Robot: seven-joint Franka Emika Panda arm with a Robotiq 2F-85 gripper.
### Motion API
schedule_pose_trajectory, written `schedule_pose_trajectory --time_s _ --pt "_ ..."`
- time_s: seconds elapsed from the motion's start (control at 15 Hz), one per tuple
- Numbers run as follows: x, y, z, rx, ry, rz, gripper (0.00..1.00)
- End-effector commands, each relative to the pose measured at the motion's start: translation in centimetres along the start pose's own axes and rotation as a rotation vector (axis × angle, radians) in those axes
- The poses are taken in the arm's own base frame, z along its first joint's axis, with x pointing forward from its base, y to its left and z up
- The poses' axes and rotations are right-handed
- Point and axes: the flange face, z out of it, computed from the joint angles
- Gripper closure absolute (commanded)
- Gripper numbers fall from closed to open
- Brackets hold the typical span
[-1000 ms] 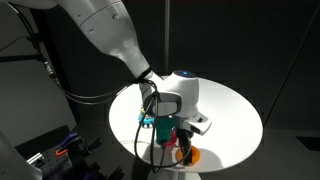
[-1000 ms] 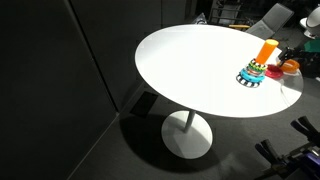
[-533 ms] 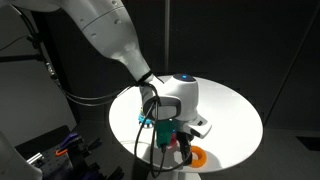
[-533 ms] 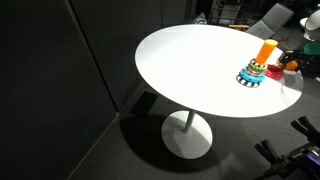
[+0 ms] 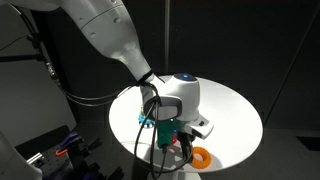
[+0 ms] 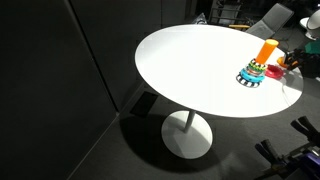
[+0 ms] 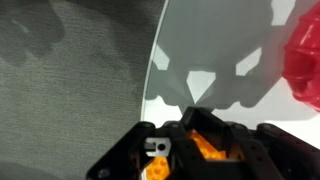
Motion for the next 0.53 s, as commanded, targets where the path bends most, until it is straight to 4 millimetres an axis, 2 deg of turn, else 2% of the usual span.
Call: schedule_pose_trajectory --time_s 0.0,0.47 --pt "-0.2 -0.1 -0.7 0.017 0.002 -0.005 0.97" --pt "-0.4 -0.8 -4.4 0.047 0.01 -0.02 0.96"
